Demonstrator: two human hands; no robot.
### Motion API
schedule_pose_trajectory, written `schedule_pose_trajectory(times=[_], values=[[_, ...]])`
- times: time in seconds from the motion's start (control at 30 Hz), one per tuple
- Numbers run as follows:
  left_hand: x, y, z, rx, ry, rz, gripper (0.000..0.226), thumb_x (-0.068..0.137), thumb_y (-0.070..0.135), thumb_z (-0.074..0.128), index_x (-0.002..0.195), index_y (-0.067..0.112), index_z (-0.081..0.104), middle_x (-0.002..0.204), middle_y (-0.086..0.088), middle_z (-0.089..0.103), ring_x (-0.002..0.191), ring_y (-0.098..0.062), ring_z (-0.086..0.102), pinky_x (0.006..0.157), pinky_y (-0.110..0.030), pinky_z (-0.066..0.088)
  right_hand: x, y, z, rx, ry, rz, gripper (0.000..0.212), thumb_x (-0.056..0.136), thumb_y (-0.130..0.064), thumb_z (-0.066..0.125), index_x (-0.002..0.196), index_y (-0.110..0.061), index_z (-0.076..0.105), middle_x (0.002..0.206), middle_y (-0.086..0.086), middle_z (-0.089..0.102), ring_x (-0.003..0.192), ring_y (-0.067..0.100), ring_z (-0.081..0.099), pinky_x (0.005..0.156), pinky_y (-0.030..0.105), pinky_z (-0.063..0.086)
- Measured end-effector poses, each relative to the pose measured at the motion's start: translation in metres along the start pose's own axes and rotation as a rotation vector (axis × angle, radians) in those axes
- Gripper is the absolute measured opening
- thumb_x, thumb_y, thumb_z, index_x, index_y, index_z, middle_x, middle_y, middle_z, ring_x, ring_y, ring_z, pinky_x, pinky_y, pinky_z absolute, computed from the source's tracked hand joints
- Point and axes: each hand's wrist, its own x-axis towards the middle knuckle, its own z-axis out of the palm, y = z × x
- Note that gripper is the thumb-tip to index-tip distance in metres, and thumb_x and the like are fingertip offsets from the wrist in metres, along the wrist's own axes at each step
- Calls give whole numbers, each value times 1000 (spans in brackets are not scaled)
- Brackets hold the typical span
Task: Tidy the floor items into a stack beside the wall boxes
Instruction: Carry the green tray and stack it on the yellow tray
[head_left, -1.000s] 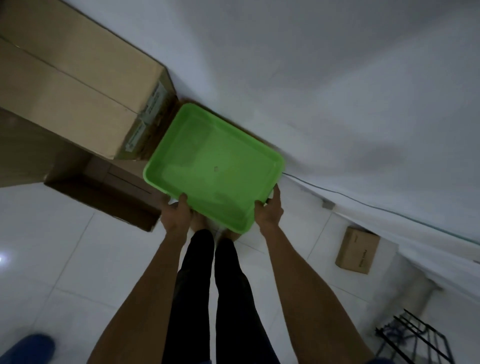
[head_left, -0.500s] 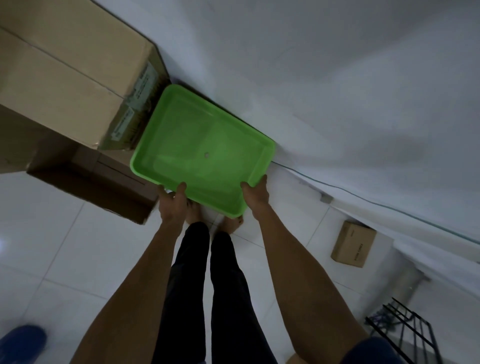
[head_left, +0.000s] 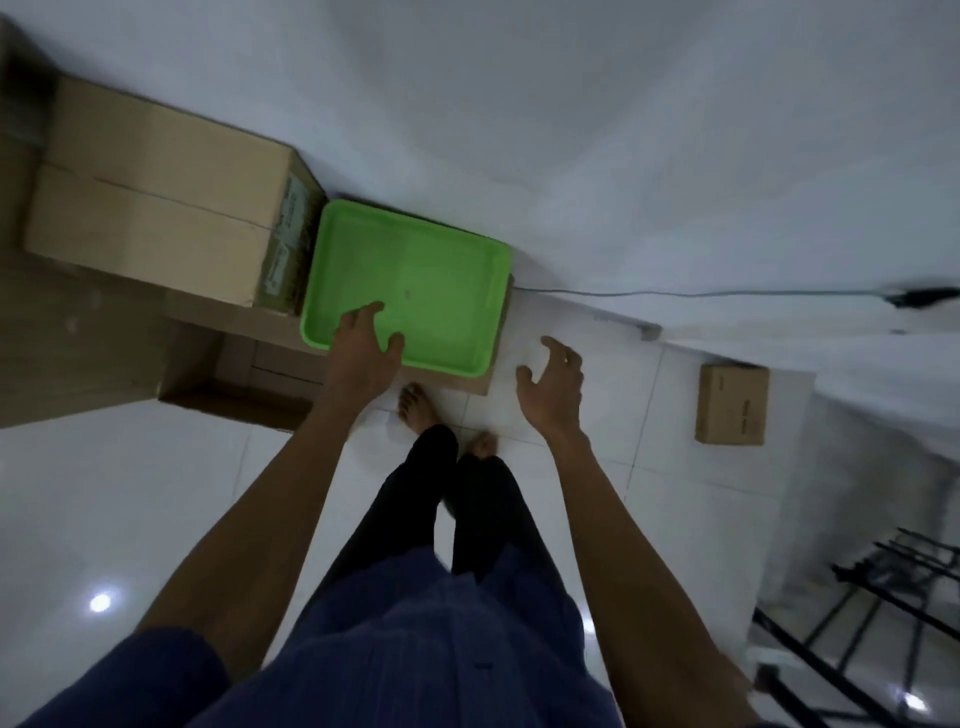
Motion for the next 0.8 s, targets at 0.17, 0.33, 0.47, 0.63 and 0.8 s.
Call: schedule_pose_trajectory(times=[0.17,0.33,0.47,0.63,0.8], values=[[-51,45,-28,112,-98,174,43,97,24,62,137,10,55,130,-21,58,119,-35,57,96,-35,43,-86,28,-38,98,110,-15,43,94,-26,61,135,-19,55,151,15,34,134,37,39,110,49,37],[-117,67,-7,227,-200,413,41,98,25,61,136,10,57,131,-19,58,122,-29,54,95,-29,38,-177,78,-46,272,310,70,38,95,-25,61,132,-17,59,150,17,37,132,35,43,107,51,42],[-184,80,32,362,-309,608,40,97,21,61,134,9,58,127,-18,60,121,-31,55,100,-31,36,-269,130,-33,387,458,239,36,96,-27,60,131,-20,59,151,14,35,133,32,41,106,44,38],[-267,84,76,510,-517,841,38,97,25,60,133,14,59,125,-16,60,111,-28,59,96,-29,40,-389,187,0,560,646,496,31,95,-29,60,126,-23,61,150,10,35,134,31,39,102,39,33],[-333,83,115,643,-698,1048,37,97,30,59,132,20,59,127,-12,58,119,-26,56,103,-37,42,-484,218,38,725,854,754,30,96,-28,60,126,-22,62,150,12,37,133,31,42,104,40,37]])
